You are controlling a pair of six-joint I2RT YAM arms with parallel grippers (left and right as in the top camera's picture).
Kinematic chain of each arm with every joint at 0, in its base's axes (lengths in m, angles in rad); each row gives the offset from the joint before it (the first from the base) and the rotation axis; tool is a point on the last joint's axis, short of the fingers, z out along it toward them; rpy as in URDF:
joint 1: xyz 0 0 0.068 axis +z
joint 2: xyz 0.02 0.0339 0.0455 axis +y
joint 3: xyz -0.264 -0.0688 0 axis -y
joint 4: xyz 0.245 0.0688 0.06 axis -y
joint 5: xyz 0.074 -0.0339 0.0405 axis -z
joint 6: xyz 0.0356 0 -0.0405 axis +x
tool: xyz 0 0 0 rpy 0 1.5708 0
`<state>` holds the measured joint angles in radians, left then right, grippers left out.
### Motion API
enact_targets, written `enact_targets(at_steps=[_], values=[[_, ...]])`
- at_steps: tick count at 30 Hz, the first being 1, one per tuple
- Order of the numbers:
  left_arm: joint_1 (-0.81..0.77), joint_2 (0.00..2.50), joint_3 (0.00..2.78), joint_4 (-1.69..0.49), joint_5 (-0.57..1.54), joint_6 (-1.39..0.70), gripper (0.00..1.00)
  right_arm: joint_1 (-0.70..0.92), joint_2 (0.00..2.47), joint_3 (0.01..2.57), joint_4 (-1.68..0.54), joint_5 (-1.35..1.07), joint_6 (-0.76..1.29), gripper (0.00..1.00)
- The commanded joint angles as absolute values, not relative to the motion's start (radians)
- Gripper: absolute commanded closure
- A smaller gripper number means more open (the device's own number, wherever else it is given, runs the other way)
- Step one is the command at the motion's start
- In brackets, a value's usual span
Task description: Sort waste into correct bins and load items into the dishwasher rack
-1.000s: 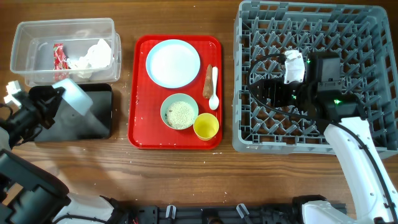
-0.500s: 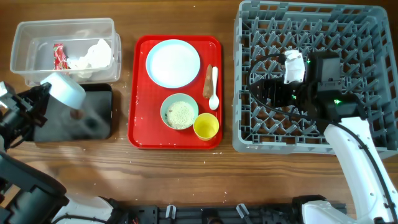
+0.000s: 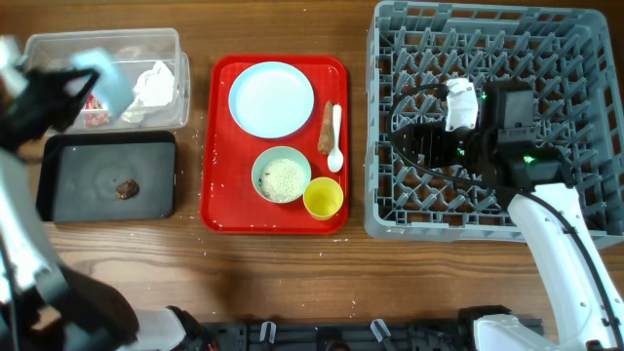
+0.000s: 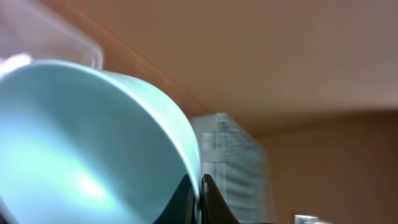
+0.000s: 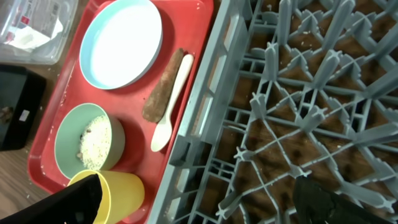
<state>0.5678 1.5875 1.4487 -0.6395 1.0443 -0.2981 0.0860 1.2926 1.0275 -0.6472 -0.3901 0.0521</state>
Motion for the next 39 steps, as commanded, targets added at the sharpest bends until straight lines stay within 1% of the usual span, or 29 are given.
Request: enact_targets(at_steps=[1, 2, 5, 8, 11, 14, 18, 22, 23, 25, 26, 27, 28, 29, 30, 31, 35, 37, 39], values=[[0.26, 1.541, 1.491, -0.609, 0.411, -0.11, 0.96, 0.085, 1.304, 1.033, -0.649, -0.381, 0.064, 0.0], [0.166, 1.56, 1.491, -0.599, 0.308, -0.013, 0.96, 0.085, 1.304, 1.033, -0.649, -0.381, 0.063, 0.0], [-0.061, 1.656, 1.491, -0.548, 0.103, 0.236, 0.96, 0.085, 1.304, 1.033, -0.649, -0.381, 0.063, 0.0], [-0.168, 1.754, 1.491, -0.485, -0.022, 0.298, 0.96, 0.085, 1.304, 1.033, -0.649, -0.381, 0.063, 0.0], [-0.235, 1.873, 1.491, -0.411, -0.023, 0.311, 0.96, 0.084, 1.304, 1.033, -0.655, -0.381, 0.063, 0.0], [-0.279, 1.958, 1.491, -0.382, -0.02, 0.311, 0.96, 0.085, 1.304, 1.033, -0.656, -0.381, 0.062, 0.0], [-0.334, 2.027, 1.491, -0.4, -0.015, 0.311, 0.96, 0.085, 1.304, 1.033, -0.656, -0.38, 0.062, 0.0], [-0.382, 2.039, 1.491, -0.474, -0.009, 0.307, 0.96, 0.085, 1.304, 1.033, -0.655, -0.38, 0.062, 0.0], [-0.39, 2.039, 1.491, -0.492, -0.009, 0.307, 0.91, 0.084, 1.304, 1.033, -0.654, -0.378, 0.062, 0.0], [-0.397, 2.039, 1.491, -0.53, -0.01, 0.307, 0.87, 0.085, 1.308, 1.033, -0.653, -0.363, 0.063, 0.0], [-0.397, 2.04, 1.491, -0.553, -0.01, 0.306, 0.78, 0.084, 1.31, 1.033, -0.653, -0.361, 0.063, 0.0], [-0.394, 2.04, 1.491, -0.569, -0.011, 0.306, 0.64, 0.085, 1.313, 1.033, -0.653, -0.362, 0.063, 0.0], [-0.39, 2.04, 1.491, -0.58, -0.022, 0.29, 0.37, 0.085, 1.317, 1.033, -0.656, -0.362, 0.063, 0.0], [-0.383, 2.04, 1.492, -0.587, -0.07, 0.213, 0.13, 0.085, 1.319, 1.033, -0.659, -0.362, 0.063, 0.0], [-0.376, 2.03, 1.494, -0.595, -0.1, 0.17, 0.05, 0.085, 1.322, 1.033, -0.663, -0.362, 0.063, 0.0], [-0.367, 2.01, 1.501, -0.617, -0.11, 0.133, 0.0, 0.085, 1.323, 1.033, -0.665, -0.362, 0.062, 0.0], [-0.353, 1.895, 1.565, -0.784, -0.101, -0.045, 0.0, 0.085, 1.326, 1.033, -0.664, -0.362, 0.063, 0.0], [-0.356, 1.818, 1.571, -0.899, -0.088, -0.248, 0.0, 0.085, 1.326, 1.033, -0.664, -0.362, 0.063, 0.0], [-0.357, 1.786, 1.571, -0.971, -0.019, -0.393, 0.0, 0.085, 1.326, 1.033, -0.664, -0.362, 0.063, 0.0]])
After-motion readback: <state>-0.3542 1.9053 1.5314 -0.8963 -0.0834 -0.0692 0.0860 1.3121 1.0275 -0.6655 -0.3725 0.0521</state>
